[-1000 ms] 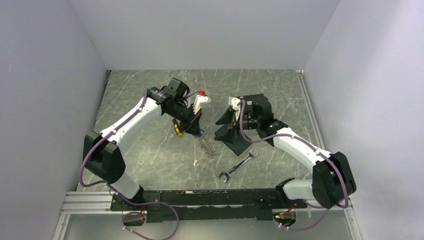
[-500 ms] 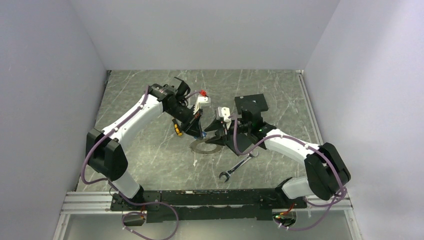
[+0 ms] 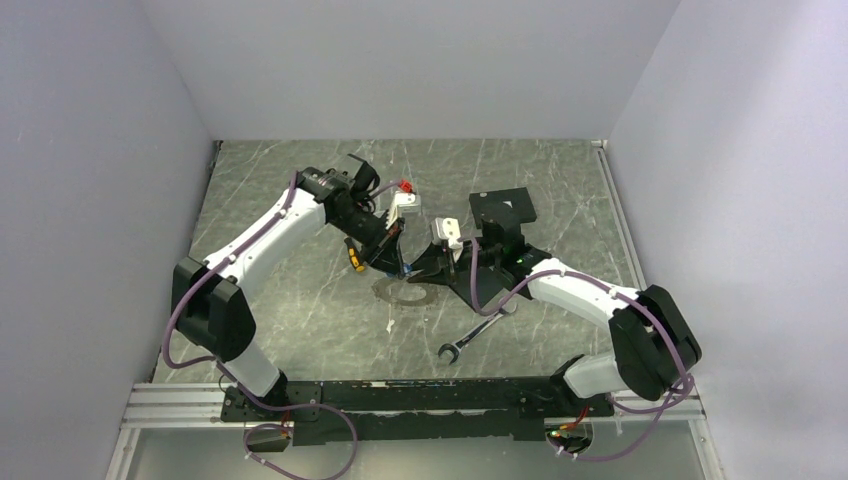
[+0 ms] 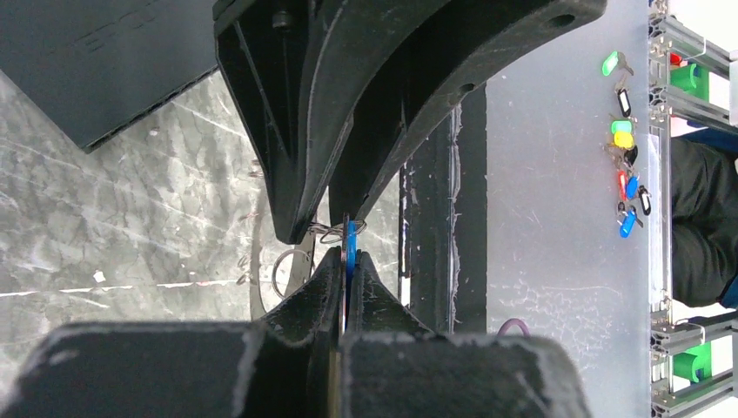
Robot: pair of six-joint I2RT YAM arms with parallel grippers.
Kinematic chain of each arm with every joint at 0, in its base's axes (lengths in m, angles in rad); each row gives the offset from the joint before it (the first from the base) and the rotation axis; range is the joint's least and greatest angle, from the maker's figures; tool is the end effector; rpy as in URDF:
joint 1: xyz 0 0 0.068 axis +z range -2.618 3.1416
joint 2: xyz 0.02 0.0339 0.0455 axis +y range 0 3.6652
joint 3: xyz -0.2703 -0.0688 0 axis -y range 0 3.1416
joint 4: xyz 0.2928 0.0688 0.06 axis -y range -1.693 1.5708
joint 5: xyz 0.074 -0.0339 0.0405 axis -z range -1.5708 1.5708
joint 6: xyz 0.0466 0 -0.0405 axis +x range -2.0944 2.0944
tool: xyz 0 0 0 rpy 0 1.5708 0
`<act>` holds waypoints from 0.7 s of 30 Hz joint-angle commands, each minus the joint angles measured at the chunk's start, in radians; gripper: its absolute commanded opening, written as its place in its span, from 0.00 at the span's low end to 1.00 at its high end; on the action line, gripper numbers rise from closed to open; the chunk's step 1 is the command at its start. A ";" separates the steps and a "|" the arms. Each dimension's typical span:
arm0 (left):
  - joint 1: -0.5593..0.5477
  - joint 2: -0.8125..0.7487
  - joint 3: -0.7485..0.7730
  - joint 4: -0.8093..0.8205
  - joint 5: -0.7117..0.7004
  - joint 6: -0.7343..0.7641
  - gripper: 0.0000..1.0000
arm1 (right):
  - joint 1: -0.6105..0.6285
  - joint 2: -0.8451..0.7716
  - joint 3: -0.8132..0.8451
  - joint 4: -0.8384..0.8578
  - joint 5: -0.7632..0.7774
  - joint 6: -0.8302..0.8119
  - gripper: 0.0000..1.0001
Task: Remove the keys from the keyring
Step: Remove the key from the keyring.
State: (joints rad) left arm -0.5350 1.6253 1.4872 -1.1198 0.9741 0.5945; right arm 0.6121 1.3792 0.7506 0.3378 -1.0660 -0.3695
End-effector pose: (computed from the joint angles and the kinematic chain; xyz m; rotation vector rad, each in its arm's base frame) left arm 0.2933 -0.2187 0.3072 1.5180 2.0048 -1.3148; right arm 0.2492 0.2248 0.2275 -1.4594 1.1471 1.1484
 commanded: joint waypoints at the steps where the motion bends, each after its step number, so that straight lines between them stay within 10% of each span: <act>1: 0.013 -0.064 0.015 0.010 0.035 0.027 0.00 | 0.003 -0.010 0.035 -0.089 -0.025 -0.101 0.15; 5: 0.018 -0.107 -0.024 0.054 -0.032 0.009 0.00 | 0.002 -0.018 0.055 -0.153 -0.019 -0.139 0.00; 21: 0.021 -0.145 -0.085 0.107 -0.092 -0.002 0.16 | 0.000 -0.009 0.078 -0.145 0.010 -0.011 0.00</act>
State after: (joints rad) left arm -0.5228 1.5211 1.3968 -1.0508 0.8734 0.5877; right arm 0.6121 1.3781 0.7994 0.2005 -1.0447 -0.4335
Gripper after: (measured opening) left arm 0.131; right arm 0.026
